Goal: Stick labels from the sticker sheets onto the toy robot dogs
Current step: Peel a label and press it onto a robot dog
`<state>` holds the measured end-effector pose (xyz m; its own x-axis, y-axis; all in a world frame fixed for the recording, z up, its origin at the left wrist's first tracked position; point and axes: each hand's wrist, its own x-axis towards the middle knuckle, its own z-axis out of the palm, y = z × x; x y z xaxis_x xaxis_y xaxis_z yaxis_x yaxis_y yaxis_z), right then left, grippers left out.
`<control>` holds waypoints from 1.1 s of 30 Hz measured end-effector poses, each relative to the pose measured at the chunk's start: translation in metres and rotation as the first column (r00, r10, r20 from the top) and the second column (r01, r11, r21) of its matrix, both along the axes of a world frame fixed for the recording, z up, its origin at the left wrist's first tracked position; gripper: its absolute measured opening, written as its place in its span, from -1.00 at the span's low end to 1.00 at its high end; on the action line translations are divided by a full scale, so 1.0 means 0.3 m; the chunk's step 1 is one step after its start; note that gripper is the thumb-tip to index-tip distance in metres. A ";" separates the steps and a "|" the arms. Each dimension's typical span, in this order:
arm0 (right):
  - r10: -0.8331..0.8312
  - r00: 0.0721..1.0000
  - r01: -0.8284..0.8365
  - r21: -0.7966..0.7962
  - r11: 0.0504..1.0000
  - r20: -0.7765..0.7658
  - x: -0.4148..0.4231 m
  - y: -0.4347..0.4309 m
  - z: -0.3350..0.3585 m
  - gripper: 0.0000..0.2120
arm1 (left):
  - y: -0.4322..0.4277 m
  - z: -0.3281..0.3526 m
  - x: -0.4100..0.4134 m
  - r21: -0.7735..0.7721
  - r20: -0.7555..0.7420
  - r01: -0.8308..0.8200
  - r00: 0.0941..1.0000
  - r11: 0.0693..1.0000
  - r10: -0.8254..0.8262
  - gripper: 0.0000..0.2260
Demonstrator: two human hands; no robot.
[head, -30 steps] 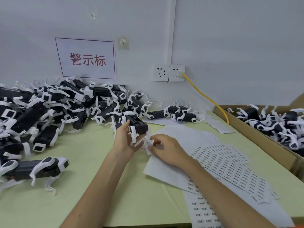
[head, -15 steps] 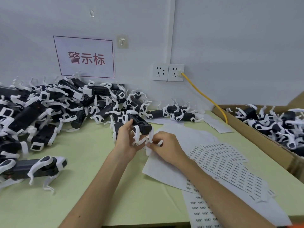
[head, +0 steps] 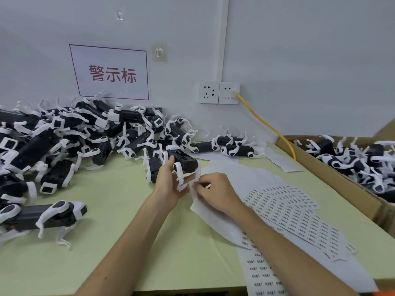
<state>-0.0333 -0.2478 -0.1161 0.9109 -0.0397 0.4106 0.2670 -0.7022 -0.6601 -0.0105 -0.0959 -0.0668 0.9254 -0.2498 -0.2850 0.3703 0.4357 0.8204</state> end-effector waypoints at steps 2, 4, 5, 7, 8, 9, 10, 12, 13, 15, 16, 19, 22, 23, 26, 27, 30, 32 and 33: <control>0.005 1.000 -0.005 0.019 1.000 -0.002 0.001 -0.003 0.000 -0.79 | 0.005 -0.005 0.004 -0.038 -0.019 -0.014 1.000 0.999 0.013 -0.71; 0.009 1.000 -0.009 0.021 1.000 -0.002 0.003 -0.003 -0.001 -0.82 | 0.005 -0.005 0.004 -0.032 -0.020 -0.026 0.999 0.999 0.026 -0.70; 0.008 1.000 -0.008 0.024 1.000 -0.004 0.004 -0.003 -0.002 -0.83 | 0.004 -0.002 0.001 -0.021 -0.018 -0.035 0.999 0.999 0.034 -0.68; 0.005 1.000 -0.004 0.033 0.999 -0.009 0.007 -0.005 -0.002 -0.86 | 0.002 0.002 -0.004 0.000 -0.013 -0.054 0.998 0.999 0.054 -0.62; 0.003 1.000 -0.002 0.040 0.999 -0.015 0.008 -0.006 -0.001 -0.87 | 0.002 0.004 -0.006 0.007 -0.011 -0.062 0.998 0.998 0.062 -0.60; 0.002 1.000 -0.001 0.052 0.999 -0.023 0.010 -0.006 -0.002 -0.88 | 0.004 0.005 -0.008 0.009 -0.009 -0.070 0.998 0.998 0.070 -0.61; -0.001 0.999 0.003 0.064 0.998 -0.032 0.011 -0.007 -0.003 -0.89 | 0.004 0.007 -0.009 0.011 -0.005 -0.075 0.997 0.997 0.075 -0.64; -0.012 0.999 0.016 0.075 0.997 -0.050 0.015 -0.007 -0.006 -0.94 | 0.008 0.009 -0.009 0.004 0.002 -0.068 0.998 0.998 0.068 -0.68; -0.020 0.998 0.024 0.082 0.996 -0.055 0.016 -0.007 -0.006 -0.95 | 0.010 0.009 -0.009 -0.009 0.000 -0.058 0.998 0.998 0.058 -0.69; -0.030 0.998 0.035 0.102 0.994 -0.051 0.015 -0.006 -0.002 -0.97 | 0.013 0.004 -0.005 -0.027 -0.005 -0.034 0.999 0.999 0.034 -0.68; -0.036 0.999 0.040 0.104 0.994 -0.036 0.013 -0.005 0.000 -0.90 | 0.014 0.000 -0.001 -0.028 -0.007 -0.026 1.000 0.999 0.026 -0.68; -0.055 0.998 0.054 0.104 0.993 0.009 0.010 -0.005 0.003 -0.80 | 0.015 -0.002 0.004 -0.021 0.003 -0.014 1.000 1.000 0.014 -0.67; -0.057 0.998 0.054 0.099 0.994 0.020 0.008 -0.006 0.003 -0.89 | 0.016 0.005 -0.003 -0.008 0.008 -0.015 1.000 1.000 0.016 -0.69; -0.052 0.999 0.050 0.093 0.994 0.017 0.008 -0.007 0.004 -0.93 | 0.016 0.006 -0.006 -0.004 0.004 -0.017 1.000 1.000 0.017 -0.70; -0.043 0.999 0.043 0.069 0.997 0.000 0.006 -0.008 0.006 -0.96 | 0.011 0.009 -0.010 0.016 -0.004 -0.013 1.000 1.000 0.013 -0.71; -0.041 0.999 0.042 0.065 0.997 -0.005 0.005 -0.007 0.007 -0.96 | 0.010 0.010 -0.012 0.024 -0.004 -0.014 1.000 1.000 0.014 -0.71; -0.033 0.999 0.034 0.052 0.998 -0.008 0.005 -0.010 0.006 -0.94 | 0.008 0.011 -0.013 0.037 0.002 -0.014 1.000 0.999 0.014 -0.70; -0.034 0.999 0.034 0.042 0.999 -0.002 0.004 -0.011 0.006 -0.95 | 0.008 0.007 -0.009 0.031 -0.002 -0.013 1.000 0.999 0.013 -0.69; -0.035 0.999 0.035 0.044 0.998 0.004 0.004 -0.011 0.007 -0.95 | 0.008 0.004 -0.006 0.031 -0.003 -0.015 1.000 0.999 0.016 -0.68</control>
<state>-0.0320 -0.2511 -0.1141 0.9068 -0.0894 0.4121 0.2460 -0.6816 -0.6892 -0.0122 -0.0935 -0.0655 0.9281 -0.2265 -0.2954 0.3664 0.4161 0.8322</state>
